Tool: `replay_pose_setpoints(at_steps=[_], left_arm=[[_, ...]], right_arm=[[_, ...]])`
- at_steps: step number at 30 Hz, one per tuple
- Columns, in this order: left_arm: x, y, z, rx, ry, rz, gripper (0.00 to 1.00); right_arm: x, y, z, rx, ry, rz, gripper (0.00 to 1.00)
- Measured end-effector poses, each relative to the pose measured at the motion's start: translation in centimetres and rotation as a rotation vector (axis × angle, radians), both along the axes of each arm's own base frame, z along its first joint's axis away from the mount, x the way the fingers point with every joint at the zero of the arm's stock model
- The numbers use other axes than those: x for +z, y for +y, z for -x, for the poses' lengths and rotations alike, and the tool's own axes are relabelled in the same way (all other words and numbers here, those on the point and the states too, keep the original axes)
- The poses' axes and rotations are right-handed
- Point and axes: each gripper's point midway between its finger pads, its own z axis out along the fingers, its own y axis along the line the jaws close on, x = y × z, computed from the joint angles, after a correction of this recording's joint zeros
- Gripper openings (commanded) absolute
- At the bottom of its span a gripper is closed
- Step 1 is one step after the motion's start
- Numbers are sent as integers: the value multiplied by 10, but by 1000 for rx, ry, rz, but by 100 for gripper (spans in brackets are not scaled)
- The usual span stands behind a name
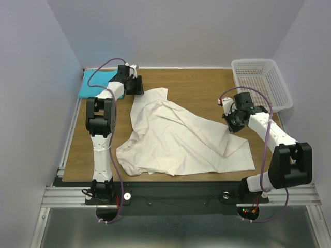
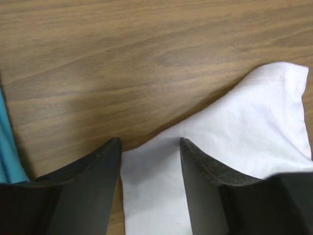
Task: Fold and stack the t-shirts
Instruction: Flatten the tshirt out
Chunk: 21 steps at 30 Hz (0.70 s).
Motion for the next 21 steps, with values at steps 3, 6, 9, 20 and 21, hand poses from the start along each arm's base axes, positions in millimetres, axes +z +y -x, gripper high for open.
replay_pose_setpoints(at_steps=[3, 6, 9, 20, 21], left_arm=[[-1, -6, 4, -23, 13, 14, 11], [-3, -13, 11, -63, 31, 22, 0], [-3, -17, 18, -89, 33, 27, 0], [111, -35, 117, -219, -173, 72, 0], [121, -42, 129, -242, -205, 81, 0]], right_arm=[[0, -1, 0, -5, 0, -7, 1], [0, -2, -1, -9, -1, -13, 1], [1, -2, -1, -10, -2, -20, 1], [2, 1, -2, -6, -7, -45, 1], [3, 1, -2, -5, -8, -49, 1]])
